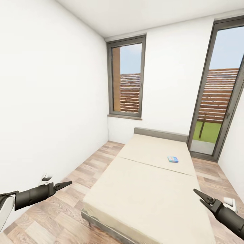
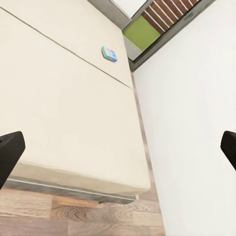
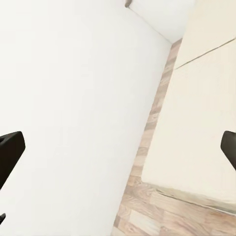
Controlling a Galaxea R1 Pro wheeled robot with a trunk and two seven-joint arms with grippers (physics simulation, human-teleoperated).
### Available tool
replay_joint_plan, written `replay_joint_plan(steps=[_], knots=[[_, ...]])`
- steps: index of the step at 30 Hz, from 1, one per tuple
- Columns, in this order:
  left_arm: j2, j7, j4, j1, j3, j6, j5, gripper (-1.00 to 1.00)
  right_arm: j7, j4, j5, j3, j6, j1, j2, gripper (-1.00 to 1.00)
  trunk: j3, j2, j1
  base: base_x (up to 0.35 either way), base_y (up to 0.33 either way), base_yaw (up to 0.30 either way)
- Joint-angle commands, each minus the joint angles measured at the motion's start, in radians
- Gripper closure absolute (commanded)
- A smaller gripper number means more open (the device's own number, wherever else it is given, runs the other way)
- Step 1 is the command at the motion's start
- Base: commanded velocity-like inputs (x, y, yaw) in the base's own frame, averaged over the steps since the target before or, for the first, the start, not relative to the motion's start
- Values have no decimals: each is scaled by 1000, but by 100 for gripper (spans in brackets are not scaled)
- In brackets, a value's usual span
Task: Put all the toys in the child's room - the three board games (two on the bed and one on the table), the two jigsaw puzzles on the table, and the tennis ball on the table - inside the toy box on the table in the child's room.
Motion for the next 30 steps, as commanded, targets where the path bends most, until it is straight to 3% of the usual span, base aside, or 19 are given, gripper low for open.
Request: replay_joint_plan(steps=[1,12,19,30], knots=[[0,-5,0,0,1,4,-2,-100,6,0,1,-1,5,0,-2,-100,-2,-1,0,0,0,-105],[0,-6,0,0,1,4,-1,-100,62,17,-2,-25,12,6,-45,-100,-19,-1,0,-4,-27,-127],[-1,-6,0,0,1,4,-1,-100,134,41,0,-62,15,9,-42,-100,-28,-1,0,-73,-233,-91],[-1,-7,-1,0,1,4,-1,-100,147,44,0,-67,15,9,-42,-100,-31,-1,0,-42,-277,-77]])
